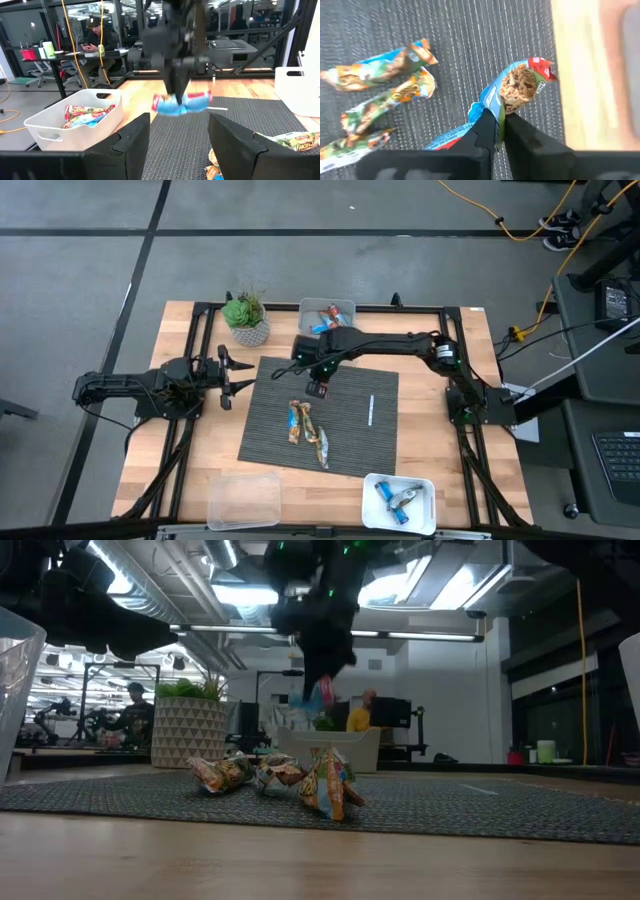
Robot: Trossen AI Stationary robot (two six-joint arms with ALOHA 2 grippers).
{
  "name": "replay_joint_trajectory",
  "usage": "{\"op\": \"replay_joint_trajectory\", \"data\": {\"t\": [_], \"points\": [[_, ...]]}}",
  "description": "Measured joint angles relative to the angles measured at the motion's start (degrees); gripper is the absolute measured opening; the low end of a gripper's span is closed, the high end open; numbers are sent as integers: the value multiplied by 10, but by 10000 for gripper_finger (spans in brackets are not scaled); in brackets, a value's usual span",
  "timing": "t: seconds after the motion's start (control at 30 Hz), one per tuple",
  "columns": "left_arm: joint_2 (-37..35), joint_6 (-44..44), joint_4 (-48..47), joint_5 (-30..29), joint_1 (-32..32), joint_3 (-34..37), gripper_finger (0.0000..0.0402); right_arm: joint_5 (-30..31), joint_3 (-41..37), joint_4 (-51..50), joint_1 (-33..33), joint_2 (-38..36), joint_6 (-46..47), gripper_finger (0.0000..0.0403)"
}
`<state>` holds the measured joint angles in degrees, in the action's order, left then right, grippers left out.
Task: Pick and place Granola Bars by type
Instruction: Put the red granola bar into the gray bin
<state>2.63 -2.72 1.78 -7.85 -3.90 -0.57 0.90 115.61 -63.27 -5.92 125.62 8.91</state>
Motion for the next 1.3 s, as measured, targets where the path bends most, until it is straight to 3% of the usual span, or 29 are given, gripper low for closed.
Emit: {"op": "replay_joint_trajectory", "data": {"t": [0.27, 0.43, 0.67, 0.97, 1.07, 1.3], "points": [[0, 0, 1, 0, 0, 0, 189, 82, 1, -39, 35, -84, 4, 19], [0, 0, 12, 0, 0, 0, 191, 153, -6, -77, 58, -131, 45, 32], [0, 42, 47, 0, 0, 0, 190, 205, -142, -66, 97, -228, 140, 17], [0, 183, 96, -3, 1, 0, 189, 192, -386, 183, 131, -352, 161, 32], [0, 202, 120, -35, 0, 0, 191, 186, -438, 292, 132, -378, 140, 25], [1, 270, 195, -42, 1, 0, 187, 164, -507, 498, 132, -405, 46, 21]]}}
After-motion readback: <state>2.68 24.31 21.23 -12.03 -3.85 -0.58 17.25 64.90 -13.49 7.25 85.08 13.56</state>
